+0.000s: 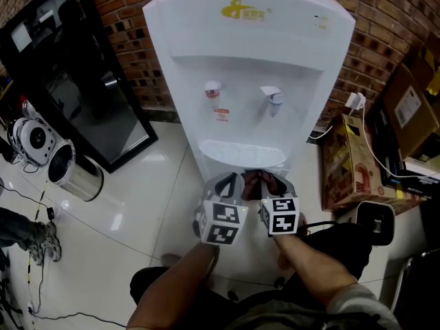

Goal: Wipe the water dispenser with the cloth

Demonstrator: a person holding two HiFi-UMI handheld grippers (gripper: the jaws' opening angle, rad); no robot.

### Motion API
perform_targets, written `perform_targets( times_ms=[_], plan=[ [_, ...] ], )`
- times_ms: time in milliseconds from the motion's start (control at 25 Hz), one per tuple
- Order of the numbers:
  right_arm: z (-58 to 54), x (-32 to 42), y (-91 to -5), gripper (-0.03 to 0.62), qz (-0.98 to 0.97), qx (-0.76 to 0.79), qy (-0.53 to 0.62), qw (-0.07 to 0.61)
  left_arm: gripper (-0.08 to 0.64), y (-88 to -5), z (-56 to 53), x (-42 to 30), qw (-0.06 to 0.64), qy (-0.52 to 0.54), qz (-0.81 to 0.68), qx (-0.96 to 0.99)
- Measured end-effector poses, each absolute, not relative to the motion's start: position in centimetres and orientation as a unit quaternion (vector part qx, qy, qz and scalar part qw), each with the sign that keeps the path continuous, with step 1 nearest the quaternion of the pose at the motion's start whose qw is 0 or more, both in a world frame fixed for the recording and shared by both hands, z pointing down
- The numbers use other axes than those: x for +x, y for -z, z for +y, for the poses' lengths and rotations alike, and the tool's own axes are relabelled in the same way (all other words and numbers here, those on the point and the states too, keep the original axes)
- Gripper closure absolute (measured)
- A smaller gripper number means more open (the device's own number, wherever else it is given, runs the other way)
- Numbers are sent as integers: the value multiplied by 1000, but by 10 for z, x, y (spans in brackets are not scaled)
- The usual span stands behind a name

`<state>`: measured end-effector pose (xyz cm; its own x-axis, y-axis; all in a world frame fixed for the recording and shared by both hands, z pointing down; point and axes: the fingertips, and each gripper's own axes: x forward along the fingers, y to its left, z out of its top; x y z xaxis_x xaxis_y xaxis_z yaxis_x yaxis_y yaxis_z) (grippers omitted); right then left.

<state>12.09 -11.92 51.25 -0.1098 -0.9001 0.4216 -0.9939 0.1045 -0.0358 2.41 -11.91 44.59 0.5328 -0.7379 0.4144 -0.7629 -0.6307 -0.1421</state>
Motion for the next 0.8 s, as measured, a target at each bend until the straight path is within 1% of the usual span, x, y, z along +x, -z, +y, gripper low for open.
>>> perform_targets(
  times_ms=[320,520,640,720,800],
  plan=[
    [-105,170,-519,514,-692,684,-180,143,560,-461,-93,77,31,-229,-375,898],
    [-101,185,-524,512,-684,690,-185,148,560,-487,-75,81,50,-242,-364,898],
    [-102,188,-525,512,-683,691,-187,146,560,-502,-62,69,88,-240,-352,901],
    [-101,189,-525,512,-678,694,-192,147,560,-500,-62,53,133,-212,-357,900],
    [-99,186,-524,512,-678,692,-201,146,560,-494,-76,25,175,-174,-394,885]
  ],
)
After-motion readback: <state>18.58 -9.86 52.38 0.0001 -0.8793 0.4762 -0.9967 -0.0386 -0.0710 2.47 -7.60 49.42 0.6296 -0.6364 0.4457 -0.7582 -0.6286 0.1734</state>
